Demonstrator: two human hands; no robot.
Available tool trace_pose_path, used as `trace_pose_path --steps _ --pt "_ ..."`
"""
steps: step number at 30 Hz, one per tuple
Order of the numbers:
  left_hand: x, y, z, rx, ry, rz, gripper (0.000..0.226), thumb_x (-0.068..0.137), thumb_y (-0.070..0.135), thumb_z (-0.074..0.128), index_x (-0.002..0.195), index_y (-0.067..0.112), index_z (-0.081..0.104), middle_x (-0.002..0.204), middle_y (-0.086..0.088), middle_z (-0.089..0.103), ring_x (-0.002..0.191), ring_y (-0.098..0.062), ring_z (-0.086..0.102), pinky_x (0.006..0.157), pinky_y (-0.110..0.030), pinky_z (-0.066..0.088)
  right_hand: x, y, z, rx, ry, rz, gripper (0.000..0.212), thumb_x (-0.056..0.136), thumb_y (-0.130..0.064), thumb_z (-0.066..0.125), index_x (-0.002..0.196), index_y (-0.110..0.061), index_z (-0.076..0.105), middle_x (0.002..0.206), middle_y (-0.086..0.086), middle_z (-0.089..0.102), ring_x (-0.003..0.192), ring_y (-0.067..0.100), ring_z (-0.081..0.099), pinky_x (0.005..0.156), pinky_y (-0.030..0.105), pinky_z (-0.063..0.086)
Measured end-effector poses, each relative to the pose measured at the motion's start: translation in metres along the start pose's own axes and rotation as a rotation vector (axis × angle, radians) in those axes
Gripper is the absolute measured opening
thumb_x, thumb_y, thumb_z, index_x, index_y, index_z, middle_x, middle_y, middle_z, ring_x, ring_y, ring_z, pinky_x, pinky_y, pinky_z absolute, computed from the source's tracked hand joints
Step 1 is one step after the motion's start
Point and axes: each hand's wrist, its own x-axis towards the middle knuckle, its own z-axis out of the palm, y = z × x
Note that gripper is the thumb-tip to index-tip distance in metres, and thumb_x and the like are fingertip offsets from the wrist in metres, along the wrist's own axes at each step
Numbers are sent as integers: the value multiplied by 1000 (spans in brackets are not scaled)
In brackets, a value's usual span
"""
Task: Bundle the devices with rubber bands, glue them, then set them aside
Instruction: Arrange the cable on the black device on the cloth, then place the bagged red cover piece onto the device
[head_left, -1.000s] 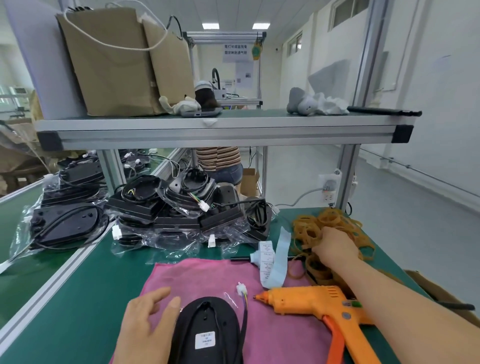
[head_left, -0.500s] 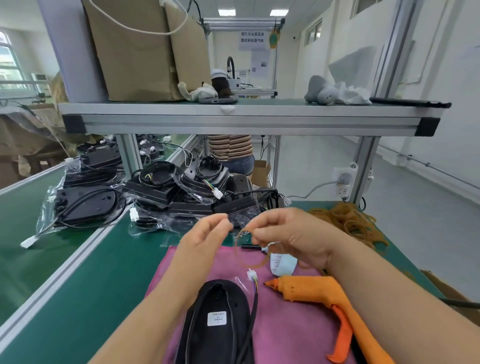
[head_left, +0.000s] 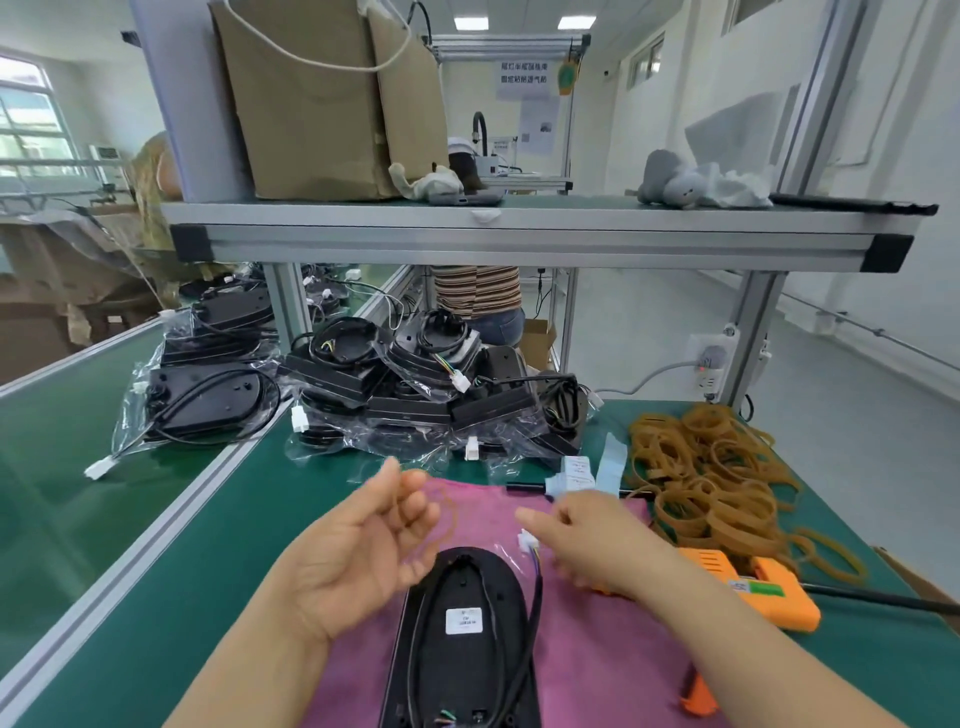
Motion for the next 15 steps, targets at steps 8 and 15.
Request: trace_pose_path --steps 8,15 --pt "3 2 -53 188 289 -72 39 101 27 35 108 7 68 100 -10 75 89 -19 66 78 -34 43 9 2 33 191 -193 223 60 77 -70 64 84 -12 55 82 7 59 78 26 71 68 34 62" --pt "3 -20 -59 606 362 -100 17 97 -2 53 104 3 68 79 -9 74 51 -12 65 50 -23 54 14 -4 47 332 -237 207 39 67 -47 85 73 -20 58 58 -9 55 46 5 45 43 16 32"
